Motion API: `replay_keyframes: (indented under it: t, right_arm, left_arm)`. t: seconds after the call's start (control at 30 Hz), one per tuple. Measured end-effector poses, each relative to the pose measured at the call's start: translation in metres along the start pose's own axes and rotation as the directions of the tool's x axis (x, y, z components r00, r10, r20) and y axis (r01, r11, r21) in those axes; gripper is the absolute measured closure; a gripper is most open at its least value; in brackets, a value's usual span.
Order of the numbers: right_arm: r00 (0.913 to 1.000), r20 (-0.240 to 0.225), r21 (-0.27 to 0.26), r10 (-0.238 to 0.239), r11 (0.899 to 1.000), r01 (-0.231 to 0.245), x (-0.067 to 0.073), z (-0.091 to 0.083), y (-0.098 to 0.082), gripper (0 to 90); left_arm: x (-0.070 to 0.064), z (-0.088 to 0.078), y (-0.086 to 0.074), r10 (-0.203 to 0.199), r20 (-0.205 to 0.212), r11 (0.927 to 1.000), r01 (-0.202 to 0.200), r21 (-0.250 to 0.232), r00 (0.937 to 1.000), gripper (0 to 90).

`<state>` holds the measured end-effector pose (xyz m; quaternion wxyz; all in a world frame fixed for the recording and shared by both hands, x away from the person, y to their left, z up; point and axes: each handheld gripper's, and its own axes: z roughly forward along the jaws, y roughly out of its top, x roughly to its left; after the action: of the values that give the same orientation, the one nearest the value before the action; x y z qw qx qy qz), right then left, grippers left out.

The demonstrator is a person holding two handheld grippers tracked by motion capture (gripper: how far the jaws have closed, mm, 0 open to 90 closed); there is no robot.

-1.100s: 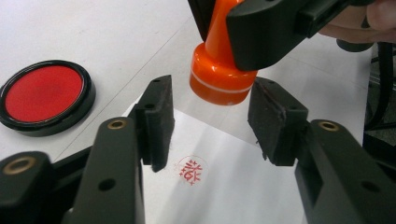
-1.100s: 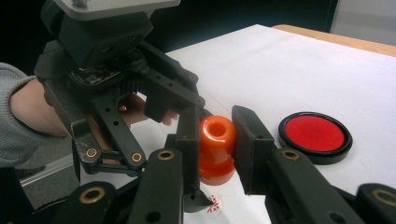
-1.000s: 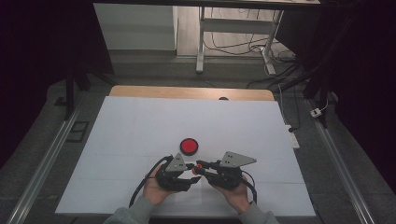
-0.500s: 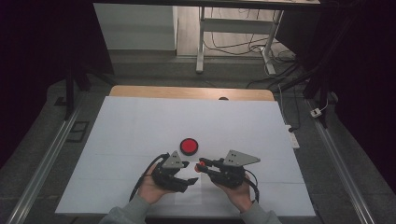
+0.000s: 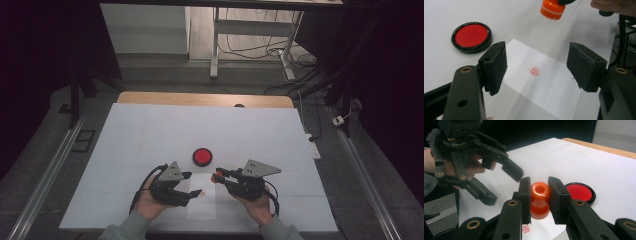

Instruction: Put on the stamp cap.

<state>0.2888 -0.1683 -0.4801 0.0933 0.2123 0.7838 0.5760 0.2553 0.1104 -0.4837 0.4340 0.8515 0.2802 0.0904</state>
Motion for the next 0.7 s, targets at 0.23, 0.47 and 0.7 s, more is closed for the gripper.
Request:
replay_keyframes:
  t: [0.23,0.47,0.7]
  right_arm:
    - [0.9999,0.016,0.003,-0.006,1.000,0.006,-0.002,-0.003,0.000,72.2]
    - [0.9995,0.031,0.005,-0.004,1.000,0.004,-0.006,-0.006,-0.001,72.2]
    - [0.9990,0.044,0.015,-0.004,1.000,0.003,-0.010,-0.007,-0.002,72.2]
  left_arm:
    - [0.009,-0.020,-0.015,-0.020,-0.039,0.9995,0.019,-0.024,0.9990,32.9]
    - [0.021,-0.037,-0.034,-0.061,-0.083,0.9976,0.058,-0.037,0.9946,33.1]
    - [0.029,-0.049,-0.051,-0.092,-0.122,0.9948,0.086,-0.053,0.9883,32.9]
